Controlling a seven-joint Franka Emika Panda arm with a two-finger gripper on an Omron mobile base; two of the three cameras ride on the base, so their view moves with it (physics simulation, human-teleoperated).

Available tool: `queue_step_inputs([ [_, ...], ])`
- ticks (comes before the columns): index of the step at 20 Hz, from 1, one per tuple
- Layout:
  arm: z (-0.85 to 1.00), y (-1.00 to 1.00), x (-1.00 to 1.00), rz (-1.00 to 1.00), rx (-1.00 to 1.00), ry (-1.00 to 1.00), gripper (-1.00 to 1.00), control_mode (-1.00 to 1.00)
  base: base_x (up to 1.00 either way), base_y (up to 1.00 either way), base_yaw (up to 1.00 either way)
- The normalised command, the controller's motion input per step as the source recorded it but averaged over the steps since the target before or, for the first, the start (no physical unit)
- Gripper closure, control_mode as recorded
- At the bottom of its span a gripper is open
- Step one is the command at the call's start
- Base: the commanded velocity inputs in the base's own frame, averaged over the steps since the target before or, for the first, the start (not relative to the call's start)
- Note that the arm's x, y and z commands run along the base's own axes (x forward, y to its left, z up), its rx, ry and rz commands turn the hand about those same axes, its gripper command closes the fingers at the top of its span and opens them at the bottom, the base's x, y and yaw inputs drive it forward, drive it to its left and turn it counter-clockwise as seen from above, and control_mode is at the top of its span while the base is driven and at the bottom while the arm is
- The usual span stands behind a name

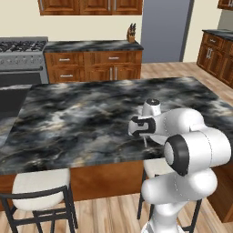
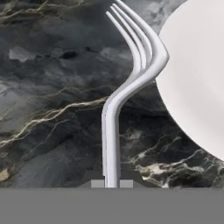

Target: Take the fork and place it on the left side of the plate. Then take the spoon and place it on the right side of the plate. Make sure they're directly next to the plate.

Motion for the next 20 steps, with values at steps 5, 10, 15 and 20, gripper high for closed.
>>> queue_step_inputs([
  [5, -0.23, 0.0, 0.04, 0.0, 0.0, 0.0, 1.0, -1.0, 0.0, 0.0, 0.0],
  [10, -0.24, 0.0, 0.07, 0.0, 0.0, 0.0, 1.0, -1.0, 0.0, 0.0, 0.0],
  [15, -0.25, 0.0, 0.15, 0.0, 0.0, 0.0, 1.0, -1.0, 0.0, 0.0, 0.0],
  [20, -0.28, 0.0, 0.27, 0.0, 0.0, 0.0, 1.0, -1.0, 0.0, 0.0, 0.0],
])
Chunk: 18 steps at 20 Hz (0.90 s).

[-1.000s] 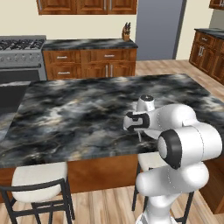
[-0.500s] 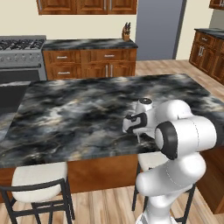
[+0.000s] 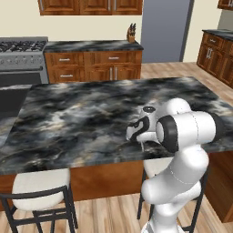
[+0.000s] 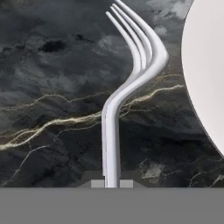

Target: Take the fork and place it on the left side of the plate. Then take the spoon and place it on the right side of the plate. Make sure they're directly next to the plate.

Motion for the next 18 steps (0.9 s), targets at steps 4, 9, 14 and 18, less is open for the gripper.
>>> queue_step_inputs([
  [4, -0.23, -0.04, 0.38, 0.0, 0.0, 0.0, 1.0, -1.0, 0.0, 0.0, 0.0],
  [9, -0.18, -0.18, 0.42, 0.0, 0.0, 0.0, 1.0, -1.0, 0.0, 0.0, 0.0],
  [14, -0.21, -0.15, 0.25, 0.0, 0.0, 0.0, 1.0, -1.0, 0.0, 0.0, 0.0],
  [18, -0.49, 0.0, 0.0, 0.0, 0.0, 0.0, -1.0, -1.0, 0.0, 0.0, 0.0],
])
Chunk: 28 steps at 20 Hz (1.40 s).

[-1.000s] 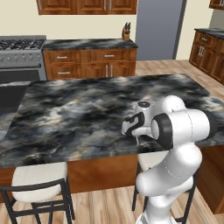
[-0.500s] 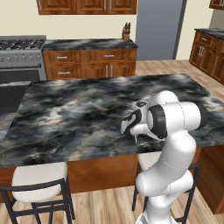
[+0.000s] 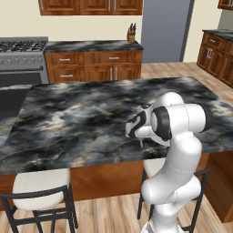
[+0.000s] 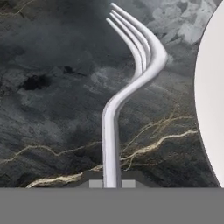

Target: Take the fork and place it on the left side of the plate. Then take the spoon and place it on the right side of the plate. Make sure they're directly next to the plate.

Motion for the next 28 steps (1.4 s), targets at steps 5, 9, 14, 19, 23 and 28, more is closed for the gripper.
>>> queue_step_inputs([
  [5, -0.2, 0.0, 0.0, 0.0, 0.0, 0.0, -1.0, -1.0, 0.0, 0.0, 0.0],
  [9, 0.05, -0.09, -0.11, 0.0, 0.0, -0.01, -1.0, -1.0, 0.0, 0.0, 0.0],
  [14, 0.69, -0.02, -0.38, 0.0, 0.0, -0.02, -1.0, -1.0, 0.0, 0.0, 0.0],
  [19, 1.0, 0.05, -0.22, 0.0, -0.01, 0.0, -1.0, -1.0, 0.0, 0.0, 0.0],
  [23, 1.0, 0.05, -0.32, -0.01, -0.01, 0.0, -1.0, -1.0, 0.0, 0.0, 0.0],
  [28, 0.98, 0.07, -0.55, -0.01, 0.0, 0.0, -1.0, -1.0, 0.0, 0.0, 0.0],
])
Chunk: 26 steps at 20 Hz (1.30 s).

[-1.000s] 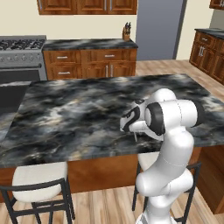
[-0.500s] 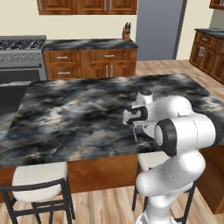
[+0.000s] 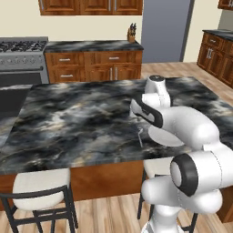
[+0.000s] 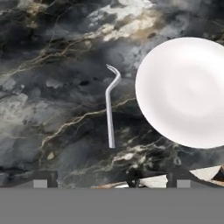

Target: Take the fork and place it on the left side of the plate. Then take the spoon and place it on the right side of the plate. Make sure they're directly next to the plate.

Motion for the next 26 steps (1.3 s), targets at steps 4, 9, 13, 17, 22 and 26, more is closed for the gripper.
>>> queue_step_inputs([
  [4, 0.71, 0.04, -0.75, -0.01, 0.0, 0.01, -1.0, -1.0, 0.0, 0.0, 0.0],
  [9, 0.52, 0.03, -0.68, 0.0, 0.0, 0.01, -1.0, -1.0, 0.0, 0.0, 0.0],
  [13, -0.01, 0.0, -0.86, 0.0, 0.0, -0.01, -1.0, -1.0, 0.0, 0.0, 0.0],
  [17, -0.2, 0.0, -0.86, 0.0, 0.0, 0.0, -1.0, -1.0, 0.0, 0.0, 0.0],
  [22, -0.19, 0.09, -0.33, 0.01, 0.0, 0.0, -1.0, 1.0, -0.26, 0.03, 0.0],
  [26, 0.0, 0.0, 0.0, 0.0, 0.0, 0.0, -1.0, 1.0, -0.73, -0.37, -0.28],
])
